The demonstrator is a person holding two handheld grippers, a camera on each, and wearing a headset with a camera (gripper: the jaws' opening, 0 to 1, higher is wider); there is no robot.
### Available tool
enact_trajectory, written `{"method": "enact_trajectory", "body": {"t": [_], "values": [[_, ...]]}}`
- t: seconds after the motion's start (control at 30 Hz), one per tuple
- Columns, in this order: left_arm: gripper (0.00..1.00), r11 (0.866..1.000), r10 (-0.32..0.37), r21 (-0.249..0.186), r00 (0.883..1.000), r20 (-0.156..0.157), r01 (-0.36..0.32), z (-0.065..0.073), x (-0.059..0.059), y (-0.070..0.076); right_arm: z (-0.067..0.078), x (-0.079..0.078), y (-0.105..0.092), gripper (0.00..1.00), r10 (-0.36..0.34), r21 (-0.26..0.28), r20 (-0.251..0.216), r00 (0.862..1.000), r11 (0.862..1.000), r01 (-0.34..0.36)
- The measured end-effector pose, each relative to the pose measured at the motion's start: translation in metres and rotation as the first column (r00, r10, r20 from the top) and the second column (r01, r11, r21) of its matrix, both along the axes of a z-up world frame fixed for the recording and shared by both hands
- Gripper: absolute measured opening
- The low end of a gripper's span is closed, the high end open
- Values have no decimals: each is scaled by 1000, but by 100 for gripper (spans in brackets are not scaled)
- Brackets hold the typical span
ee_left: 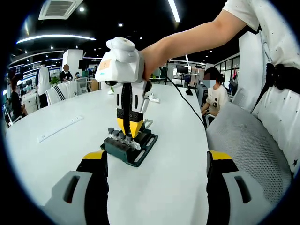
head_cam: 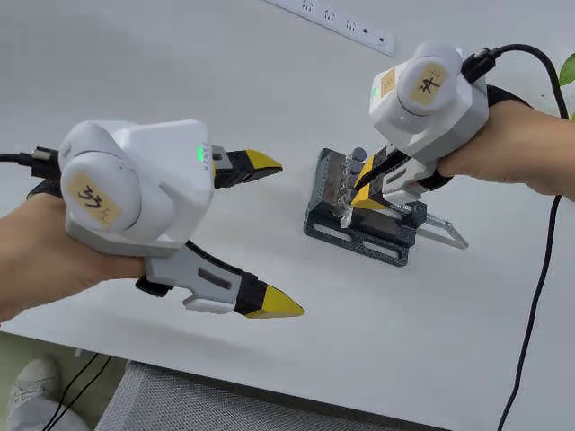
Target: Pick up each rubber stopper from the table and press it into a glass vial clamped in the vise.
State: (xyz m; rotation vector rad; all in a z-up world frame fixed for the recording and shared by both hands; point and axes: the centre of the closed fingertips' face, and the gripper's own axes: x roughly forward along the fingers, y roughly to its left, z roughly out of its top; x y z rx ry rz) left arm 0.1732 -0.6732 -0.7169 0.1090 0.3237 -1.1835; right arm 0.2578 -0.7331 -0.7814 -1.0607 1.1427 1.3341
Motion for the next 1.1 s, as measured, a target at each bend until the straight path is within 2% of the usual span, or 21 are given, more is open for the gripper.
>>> {"method": "enact_trajectory", "body": {"t": [0.6, 1.1], "values": [[86, 1000, -6, -8, 1000, -4, 6, -1, 2, -1, -3, 2, 1, 5, -5, -18, 4, 1000, 1000, 5], [85, 1000, -13, -13, 1000, -5, 13, 0, 1, -6, -3, 0, 3, 5, -1, -33, 34, 999, 999, 2]]}}
